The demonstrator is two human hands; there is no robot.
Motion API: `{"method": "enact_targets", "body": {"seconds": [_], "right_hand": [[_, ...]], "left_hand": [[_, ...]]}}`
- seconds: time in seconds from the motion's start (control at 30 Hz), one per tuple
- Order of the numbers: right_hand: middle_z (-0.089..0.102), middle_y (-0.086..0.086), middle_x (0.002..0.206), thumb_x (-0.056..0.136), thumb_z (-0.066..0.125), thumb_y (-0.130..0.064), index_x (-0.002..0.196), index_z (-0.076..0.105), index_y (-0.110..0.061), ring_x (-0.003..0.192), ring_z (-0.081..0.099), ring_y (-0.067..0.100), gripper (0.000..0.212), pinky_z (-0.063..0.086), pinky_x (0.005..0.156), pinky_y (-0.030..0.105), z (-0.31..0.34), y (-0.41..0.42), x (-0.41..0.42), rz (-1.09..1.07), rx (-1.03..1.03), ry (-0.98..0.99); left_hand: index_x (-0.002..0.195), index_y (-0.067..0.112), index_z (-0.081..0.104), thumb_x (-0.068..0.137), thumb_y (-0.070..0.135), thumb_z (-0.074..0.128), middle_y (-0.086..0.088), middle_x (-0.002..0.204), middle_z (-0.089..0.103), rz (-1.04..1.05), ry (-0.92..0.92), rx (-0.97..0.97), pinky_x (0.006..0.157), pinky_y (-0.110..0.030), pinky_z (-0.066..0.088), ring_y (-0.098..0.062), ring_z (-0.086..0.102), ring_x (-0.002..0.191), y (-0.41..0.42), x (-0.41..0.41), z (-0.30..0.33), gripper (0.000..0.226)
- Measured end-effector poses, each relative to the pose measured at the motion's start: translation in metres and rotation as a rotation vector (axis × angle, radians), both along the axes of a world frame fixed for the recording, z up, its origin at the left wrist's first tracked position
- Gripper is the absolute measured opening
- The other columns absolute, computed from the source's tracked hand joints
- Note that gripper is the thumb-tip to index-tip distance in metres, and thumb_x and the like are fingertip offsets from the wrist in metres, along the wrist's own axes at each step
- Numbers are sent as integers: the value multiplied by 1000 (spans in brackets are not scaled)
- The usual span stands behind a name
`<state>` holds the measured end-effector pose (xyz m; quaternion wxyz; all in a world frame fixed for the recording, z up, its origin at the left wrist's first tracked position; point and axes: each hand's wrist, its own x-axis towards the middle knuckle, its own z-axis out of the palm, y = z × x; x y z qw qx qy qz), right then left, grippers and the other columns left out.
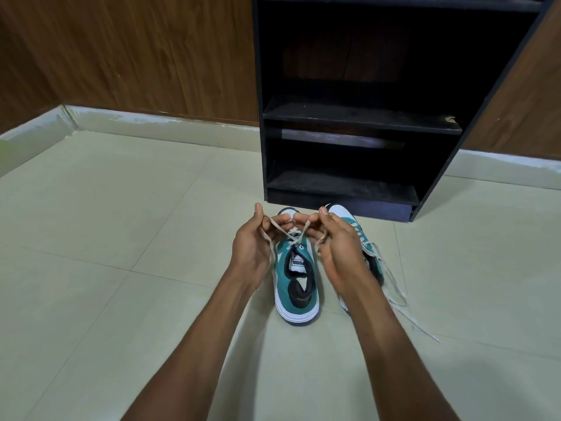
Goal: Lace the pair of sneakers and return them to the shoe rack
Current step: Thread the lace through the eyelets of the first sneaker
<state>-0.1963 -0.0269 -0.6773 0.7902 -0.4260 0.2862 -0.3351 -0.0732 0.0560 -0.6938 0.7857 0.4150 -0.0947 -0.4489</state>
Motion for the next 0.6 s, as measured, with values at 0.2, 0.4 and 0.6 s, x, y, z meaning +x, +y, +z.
{"method": "enact_targets", "body": {"seconds": [0.2,0.4,0.6], "right_hand": [[47,6,62,108,40,-17,77,52,-8,51,48,19,34,59,81,48,-23,0,7,-194,264,-173],[35,-4,51,109,37,-16,74,47,-14,40,28,11,36,49,56,36,-31,-14,6,-364,367,-168],[30,-4,52,106,41,-13,71,46,-15,35,23,9,35,27,38,19,-26,-31,33,-484,321,-3]], "left_hand": [[64,11,51,104,39,48,-1,51,43,203,55,57,89,-42,51,-16,49,47,-5,-1,-17,50],[66,12,47,104,38,48,2,46,31,274,173,19,77,-41,58,-14,35,42,-8,3,-28,47],[65,11,46,105,36,48,2,47,28,299,207,-71,56,-35,57,-12,27,41,-13,-10,-22,47]]}}
